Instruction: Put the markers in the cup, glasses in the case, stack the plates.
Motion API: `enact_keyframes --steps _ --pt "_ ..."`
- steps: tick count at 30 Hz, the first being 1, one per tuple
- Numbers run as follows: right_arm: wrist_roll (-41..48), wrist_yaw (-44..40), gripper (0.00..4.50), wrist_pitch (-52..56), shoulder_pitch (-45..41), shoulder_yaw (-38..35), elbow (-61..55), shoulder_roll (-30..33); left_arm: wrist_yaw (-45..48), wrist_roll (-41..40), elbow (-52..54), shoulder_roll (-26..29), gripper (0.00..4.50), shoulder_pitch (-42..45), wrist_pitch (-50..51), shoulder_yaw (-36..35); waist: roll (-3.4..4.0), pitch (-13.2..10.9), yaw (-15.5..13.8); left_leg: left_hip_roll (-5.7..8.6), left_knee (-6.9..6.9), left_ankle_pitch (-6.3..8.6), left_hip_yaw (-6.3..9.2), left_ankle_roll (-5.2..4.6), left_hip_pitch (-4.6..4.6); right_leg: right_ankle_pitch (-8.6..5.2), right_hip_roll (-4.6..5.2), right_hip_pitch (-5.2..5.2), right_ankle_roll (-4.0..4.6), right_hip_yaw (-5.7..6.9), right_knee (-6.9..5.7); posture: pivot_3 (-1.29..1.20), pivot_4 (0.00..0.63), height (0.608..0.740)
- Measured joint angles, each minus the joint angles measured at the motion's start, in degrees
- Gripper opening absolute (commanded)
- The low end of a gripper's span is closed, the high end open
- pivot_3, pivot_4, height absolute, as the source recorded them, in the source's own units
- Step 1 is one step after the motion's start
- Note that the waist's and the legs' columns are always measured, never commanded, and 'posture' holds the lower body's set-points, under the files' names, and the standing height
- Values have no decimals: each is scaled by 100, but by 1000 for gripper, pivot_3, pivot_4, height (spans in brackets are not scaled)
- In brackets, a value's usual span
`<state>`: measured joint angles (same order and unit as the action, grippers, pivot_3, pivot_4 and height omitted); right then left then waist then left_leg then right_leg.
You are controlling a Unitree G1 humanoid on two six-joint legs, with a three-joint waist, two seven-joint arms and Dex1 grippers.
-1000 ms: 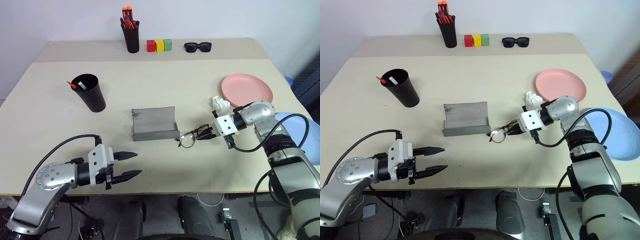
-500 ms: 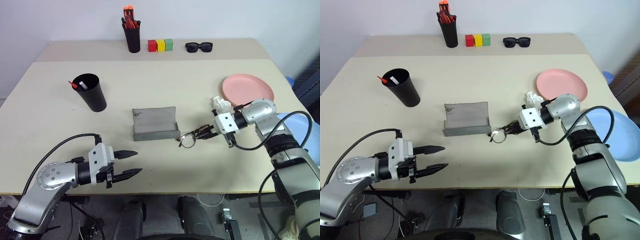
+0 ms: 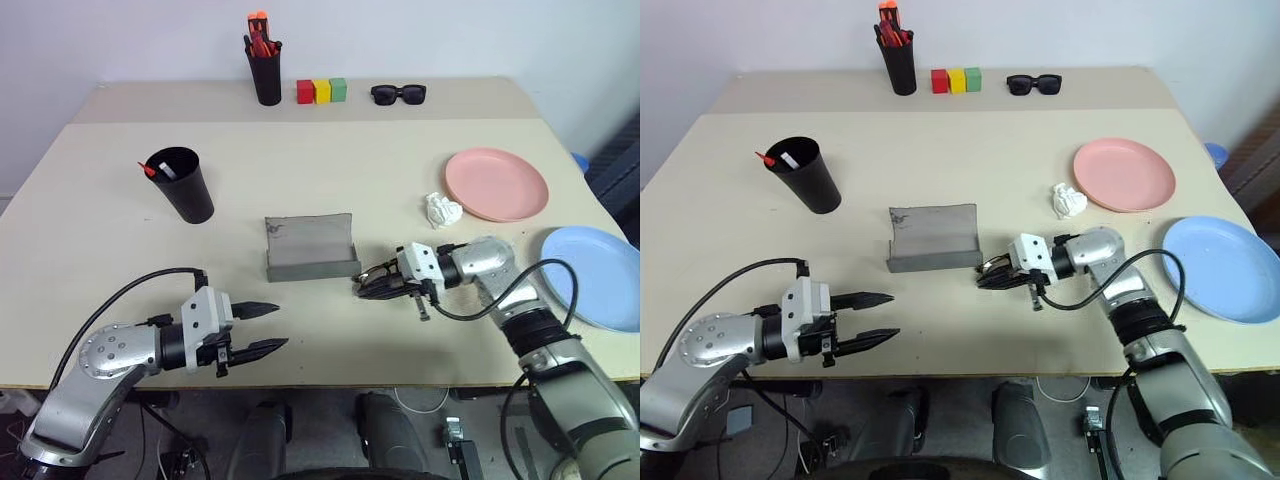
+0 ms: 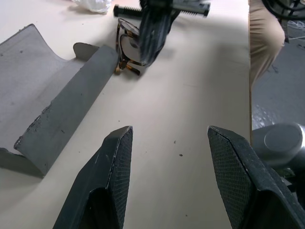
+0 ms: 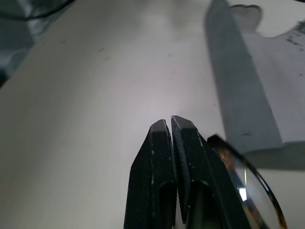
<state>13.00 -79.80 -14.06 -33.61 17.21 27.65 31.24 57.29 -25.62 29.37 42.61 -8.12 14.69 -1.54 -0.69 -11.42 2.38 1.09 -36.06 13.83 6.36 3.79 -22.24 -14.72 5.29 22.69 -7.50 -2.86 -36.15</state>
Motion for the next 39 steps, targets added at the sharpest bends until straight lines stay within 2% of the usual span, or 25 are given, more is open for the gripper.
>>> enact_keyframes --steps 5,11,23,26,29,36,39 --pt "-457 495 80 -612 -35 -53 343 -135 -1 0 -10 1 2532 89 0 1 -1 1 8 0 1 0 0 0 1 0 -1 -1 -1 1 0 0 150 740" --pt "-1041 1319 80 -1355 -481 -81 1233 -372 -1 -2 -11 3 2532 120 8 5 -3 2 24 -1 -1 -1 -1 1 19 1 -3 -12 3 0 -3 0 150 740" --pt "-1766 3125 80 -2141 -1181 -314 2578 -718 -6 -2 -12 5 2532 182 28 12 -2 2 18 -1 4 -1 -1 1 15 1 -3 -9 4 -1 -1 0 150 740" --pt "-1506 2878 80 -2095 -1184 -512 2553 -700 -5 0 -30 -9 2532 199 26 29 -1 1 22 -1 8 -1 0 1 11 4 -3 -4 -3 -1 -2 0 150 740" --pt "-1016 2263 80 -1632 -1132 -716 2030 -565 -2 7 -95 -20 2532 217 10 44 3 -1 21 -1 8 -1 1 1 8 6 -2 -2 -6 -1 -2 0 150 740" --pt "-114 1106 80 513 -661 -994 365 247 9 19 -222 -53 2532 225 -20 84 3 -1 6 -1 4 -1 3 1 4 1 -2 -2 4 0 0 0 150 740" --pt "-38 818 795 1141 -612 -1043 278 524 12 18 -225 -55 2532 299 -19 134 3 -1 12 -1 4 -1 1 1 4 0 -2 0 5 -1 0 0 150 740"
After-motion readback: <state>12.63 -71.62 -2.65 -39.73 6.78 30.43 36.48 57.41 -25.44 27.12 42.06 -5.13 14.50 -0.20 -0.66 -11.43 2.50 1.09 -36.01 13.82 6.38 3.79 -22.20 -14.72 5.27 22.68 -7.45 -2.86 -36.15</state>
